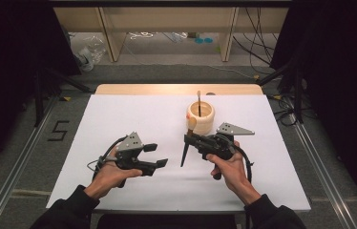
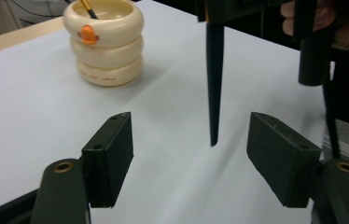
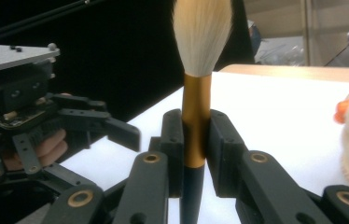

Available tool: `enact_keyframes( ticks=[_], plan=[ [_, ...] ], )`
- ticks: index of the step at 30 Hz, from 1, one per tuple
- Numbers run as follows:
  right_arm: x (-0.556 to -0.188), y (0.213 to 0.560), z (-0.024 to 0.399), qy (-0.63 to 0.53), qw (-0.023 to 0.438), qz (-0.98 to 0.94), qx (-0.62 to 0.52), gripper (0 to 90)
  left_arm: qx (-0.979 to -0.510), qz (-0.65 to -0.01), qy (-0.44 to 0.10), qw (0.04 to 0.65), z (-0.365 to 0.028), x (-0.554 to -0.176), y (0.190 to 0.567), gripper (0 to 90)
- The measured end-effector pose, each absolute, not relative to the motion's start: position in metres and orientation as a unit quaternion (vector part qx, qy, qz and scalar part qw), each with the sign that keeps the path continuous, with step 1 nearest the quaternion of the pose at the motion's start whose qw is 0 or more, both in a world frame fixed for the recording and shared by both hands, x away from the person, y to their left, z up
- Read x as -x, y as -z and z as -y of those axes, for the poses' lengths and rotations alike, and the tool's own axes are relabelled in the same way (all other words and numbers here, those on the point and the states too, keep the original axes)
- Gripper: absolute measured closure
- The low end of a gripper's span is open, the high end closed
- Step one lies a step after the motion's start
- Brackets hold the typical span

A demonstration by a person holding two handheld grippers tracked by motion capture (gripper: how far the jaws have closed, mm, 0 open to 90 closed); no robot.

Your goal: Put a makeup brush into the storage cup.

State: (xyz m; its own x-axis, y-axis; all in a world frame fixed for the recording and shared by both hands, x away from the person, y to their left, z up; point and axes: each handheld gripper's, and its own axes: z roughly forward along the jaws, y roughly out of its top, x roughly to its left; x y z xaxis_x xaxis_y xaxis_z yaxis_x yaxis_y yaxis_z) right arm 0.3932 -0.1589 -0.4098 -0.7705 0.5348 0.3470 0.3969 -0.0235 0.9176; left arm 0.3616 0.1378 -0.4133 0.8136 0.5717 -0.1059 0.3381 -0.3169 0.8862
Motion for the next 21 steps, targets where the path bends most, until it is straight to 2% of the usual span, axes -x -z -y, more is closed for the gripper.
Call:
enact_keyframes(
  ticks=[8,16,21],
  plan=[
    [-0.397,0.398,0.167,-0.614,0.108,-0.714,-0.318,78.2,-0.804,-0.296,-0.136,0.498,-0.152,-0.353,0.423,26.8],
    [-0.409,0.391,0.181,-0.611,0.129,-0.707,-0.332,78.1,-0.791,-0.311,-0.161,0.501,-0.162,-0.348,0.426,20.6],
    [-0.415,0.387,0.189,-0.609,0.136,-0.703,-0.342,78.1,-0.790,-0.310,-0.166,0.503,-0.169,-0.342,0.431,20.0]
  ],
)
